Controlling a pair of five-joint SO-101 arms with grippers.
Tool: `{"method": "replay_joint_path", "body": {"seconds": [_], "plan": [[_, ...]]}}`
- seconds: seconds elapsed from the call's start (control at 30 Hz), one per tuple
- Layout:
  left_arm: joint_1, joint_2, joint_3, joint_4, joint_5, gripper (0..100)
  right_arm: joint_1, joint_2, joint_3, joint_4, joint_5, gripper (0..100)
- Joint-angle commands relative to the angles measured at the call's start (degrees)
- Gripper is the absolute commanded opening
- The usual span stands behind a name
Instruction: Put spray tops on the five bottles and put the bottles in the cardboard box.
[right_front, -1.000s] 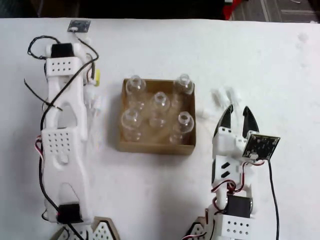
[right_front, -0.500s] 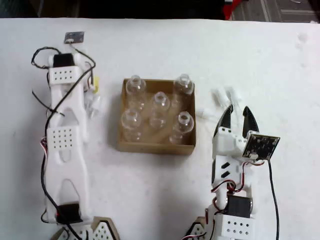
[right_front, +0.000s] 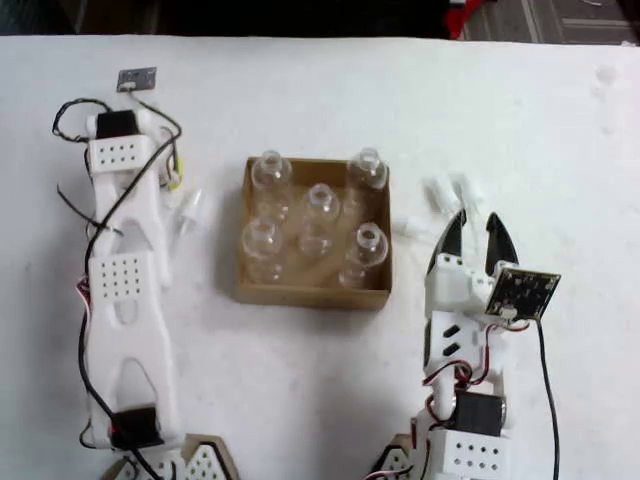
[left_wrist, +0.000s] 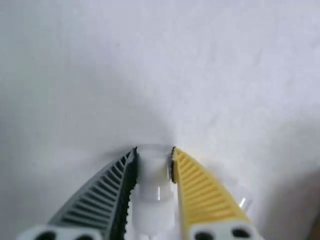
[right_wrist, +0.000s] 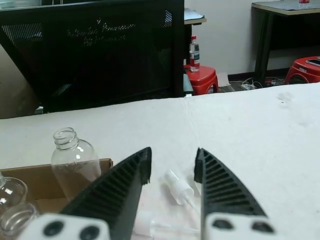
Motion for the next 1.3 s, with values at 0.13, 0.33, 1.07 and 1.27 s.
{"method": "replay_joint_path", "body": {"seconds": [0.13, 0.33, 1.07, 1.27], "plan": [[-0.2, -10.0, -10.6, 6.3, 0.4, 2, -0.3, 0.0, 0.5, -0.8, 0.9, 12.8], [1.9, -22.8, -4.7, 6.6, 0.4, 2, -0.2, 0.0, 0.5, -0.8, 0.9, 12.8], [14.9, -79.4, 49.1, -5.2, 0.6, 2, -0.1, 0.0, 0.5, -0.8, 0.9, 12.9], [18.6, -87.2, 57.1, -17.5, 0.6, 2, -0.2, 0.0, 0.5, -0.8, 0.9, 12.9]]}}
